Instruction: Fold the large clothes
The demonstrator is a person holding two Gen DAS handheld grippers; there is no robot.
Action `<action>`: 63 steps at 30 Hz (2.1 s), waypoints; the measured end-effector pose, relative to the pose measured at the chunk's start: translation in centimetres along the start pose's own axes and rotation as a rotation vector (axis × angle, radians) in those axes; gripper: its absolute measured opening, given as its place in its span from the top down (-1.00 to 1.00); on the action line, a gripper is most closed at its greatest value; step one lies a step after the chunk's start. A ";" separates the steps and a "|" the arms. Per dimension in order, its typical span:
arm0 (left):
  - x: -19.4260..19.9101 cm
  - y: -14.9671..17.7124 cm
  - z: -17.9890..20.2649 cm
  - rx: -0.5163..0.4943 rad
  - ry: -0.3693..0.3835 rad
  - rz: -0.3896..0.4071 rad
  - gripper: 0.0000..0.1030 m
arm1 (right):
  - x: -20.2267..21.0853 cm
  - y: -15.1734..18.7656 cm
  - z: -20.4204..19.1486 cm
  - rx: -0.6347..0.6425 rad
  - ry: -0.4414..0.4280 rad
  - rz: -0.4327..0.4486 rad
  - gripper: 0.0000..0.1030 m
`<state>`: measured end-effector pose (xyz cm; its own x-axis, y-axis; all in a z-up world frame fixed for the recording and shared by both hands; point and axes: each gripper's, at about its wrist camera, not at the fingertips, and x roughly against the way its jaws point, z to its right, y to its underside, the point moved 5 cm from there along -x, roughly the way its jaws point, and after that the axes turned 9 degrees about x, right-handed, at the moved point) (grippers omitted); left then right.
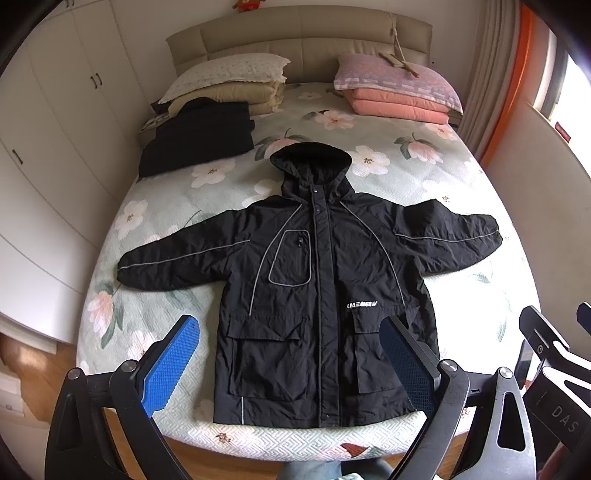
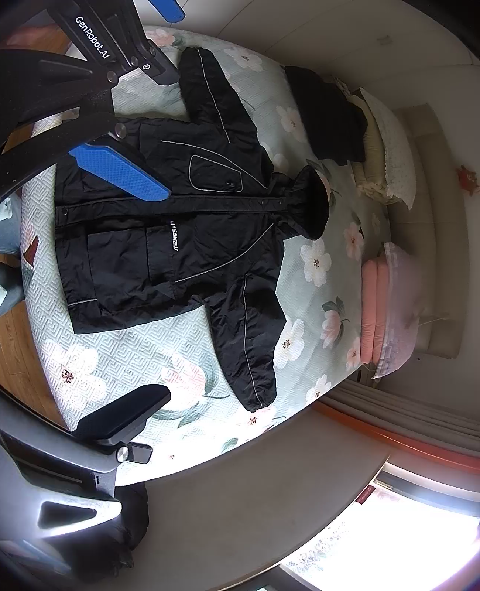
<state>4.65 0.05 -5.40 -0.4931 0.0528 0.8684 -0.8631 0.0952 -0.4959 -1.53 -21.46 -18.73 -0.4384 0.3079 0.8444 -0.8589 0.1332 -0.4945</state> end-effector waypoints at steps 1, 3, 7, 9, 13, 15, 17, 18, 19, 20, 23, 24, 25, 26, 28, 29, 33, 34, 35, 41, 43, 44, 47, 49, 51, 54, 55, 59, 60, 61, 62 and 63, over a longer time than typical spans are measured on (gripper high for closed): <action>0.0 0.0 0.1 -0.001 0.002 -0.002 -0.92 | -0.2 0.0 0.0 0.000 0.000 -0.002 -0.94; -0.3 0.1 -0.2 -0.003 0.004 -0.005 -0.92 | -0.4 0.0 -0.1 -0.001 -0.001 -0.005 -0.94; -0.4 0.3 -0.1 -0.002 0.007 -0.010 -0.92 | -0.6 0.2 -0.2 -0.006 -0.007 -0.009 -0.94; -0.3 0.3 0.0 -0.001 0.013 -0.010 -0.92 | -0.6 0.2 -0.3 -0.006 -0.007 -0.009 -0.94; -0.6 0.0 -0.3 0.000 0.019 -0.014 -0.92 | -0.6 0.2 -0.2 -0.004 -0.007 -0.010 -0.94; -0.8 0.0 -0.3 0.002 0.020 -0.017 -0.92 | -0.6 0.2 -0.2 -0.004 -0.008 -0.012 -0.94; -0.9 0.1 -0.2 0.004 0.023 -0.022 -0.92 | -0.7 0.1 -0.1 -0.003 -0.007 -0.012 -0.94; -1.0 0.2 -0.2 0.006 0.027 -0.025 -0.92 | -0.7 0.1 -0.1 0.000 -0.006 -0.012 -0.94; -1.0 0.3 -0.1 0.007 0.039 -0.033 -0.92 | -0.7 0.1 -0.1 0.000 -0.005 -0.011 -0.94; -1.0 0.4 0.0 0.011 0.060 -0.042 -0.92 | -0.8 0.0 0.1 -0.001 -0.003 -0.010 -0.94; -1.1 0.3 -0.2 0.019 0.065 -0.046 -0.92 | -0.9 0.0 0.3 -0.012 -0.011 -0.012 -0.94; -1.4 -0.2 -0.2 0.012 0.057 -0.046 -0.92 | -1.0 0.0 0.2 -0.013 -0.013 -0.012 -0.94; -1.4 -0.2 -0.2 0.010 0.052 -0.044 -0.92 | -1.0 0.0 0.2 -0.012 -0.012 -0.013 -0.94; -1.5 -0.2 -0.2 0.010 0.051 -0.043 -0.92 | -0.9 -0.3 0.1 -0.010 -0.010 -0.014 -0.94; -1.5 -0.2 -0.2 0.011 0.050 -0.042 -0.92 | -1.0 -0.2 0.2 -0.009 -0.014 -0.015 -0.94; -1.5 -0.4 -0.5 0.011 0.051 -0.044 -0.92 | -1.0 -0.2 0.2 -0.009 -0.017 -0.014 -0.94; -1.8 -0.6 -0.7 0.009 0.047 -0.048 -0.92 | -1.2 -0.2 0.1 -0.006 -0.017 -0.017 -0.94; -1.9 -0.6 -0.8 0.009 0.048 -0.051 -0.92 | -1.2 -0.1 0.1 -0.008 -0.020 -0.019 -0.94; -2.1 -0.6 -0.8 0.008 0.047 -0.054 -0.92 | -1.3 -0.1 0.1 -0.010 -0.021 -0.023 -0.94; -2.9 -0.4 -0.7 0.003 0.044 -0.070 -0.92 | -1.8 -0.1 -0.3 -0.012 -0.022 -0.044 -0.94; -3.2 -0.3 -0.6 0.000 0.044 -0.077 -0.92 | -2.1 -0.2 -0.7 -0.012 -0.022 -0.053 -0.94; -3.2 -0.7 -1.1 0.000 0.047 -0.082 -0.92 | -2.3 -0.2 -1.0 -0.013 -0.021 -0.058 -0.94; -3.9 -0.7 -1.1 -0.005 0.050 -0.096 -0.92 | -2.7 -0.2 -1.3 -0.015 -0.017 -0.071 -0.94; -4.3 -0.9 -1.1 -0.011 0.051 -0.101 -0.92 | -3.0 -0.3 -1.5 -0.019 -0.014 -0.078 -0.94; -4.8 -1.0 -1.1 -0.019 0.051 -0.105 -0.92 | -3.4 -0.5 -1.7 -0.022 -0.011 -0.086 -0.94; -5.4 -1.2 -1.1 -0.031 0.057 -0.111 -0.92 | -3.9 -0.8 -2.0 -0.028 -0.005 -0.095 -0.94; -5.6 -1.4 -1.1 -0.035 0.056 -0.111 -0.92 | -4.1 -0.8 -2.1 -0.030 -0.001 -0.097 -0.94; -6.7 -1.4 -1.3 -0.050 0.058 -0.113 -0.92 | -4.7 -0.8 -2.3 -0.032 0.013 -0.113 -0.94; -7.0 -1.4 -1.2 -0.052 0.062 -0.119 -0.92 | -4.9 -0.8 -2.3 -0.028 0.014 -0.119 -0.94; -7.3 -1.3 -1.1 -0.052 0.068 -0.126 -0.92 | -5.1 -0.8 -2.3 -0.027 0.015 -0.122 -0.94; -7.5 -1.3 -1.2 -0.052 0.071 -0.132 -0.92 | -5.4 -0.8 -2.2 -0.027 0.014 -0.124 -0.94; -7.8 -1.3 -1.2 -0.050 0.072 -0.140 -0.92 | -5.7 -0.9 -2.1 -0.027 0.012 -0.126 -0.94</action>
<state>9.76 0.71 -11.54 -0.3575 0.1069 0.9278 -0.9156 0.1558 -0.3708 2.28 -21.36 -23.52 -0.3238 0.2981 0.8979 -0.8995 0.1971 -0.3899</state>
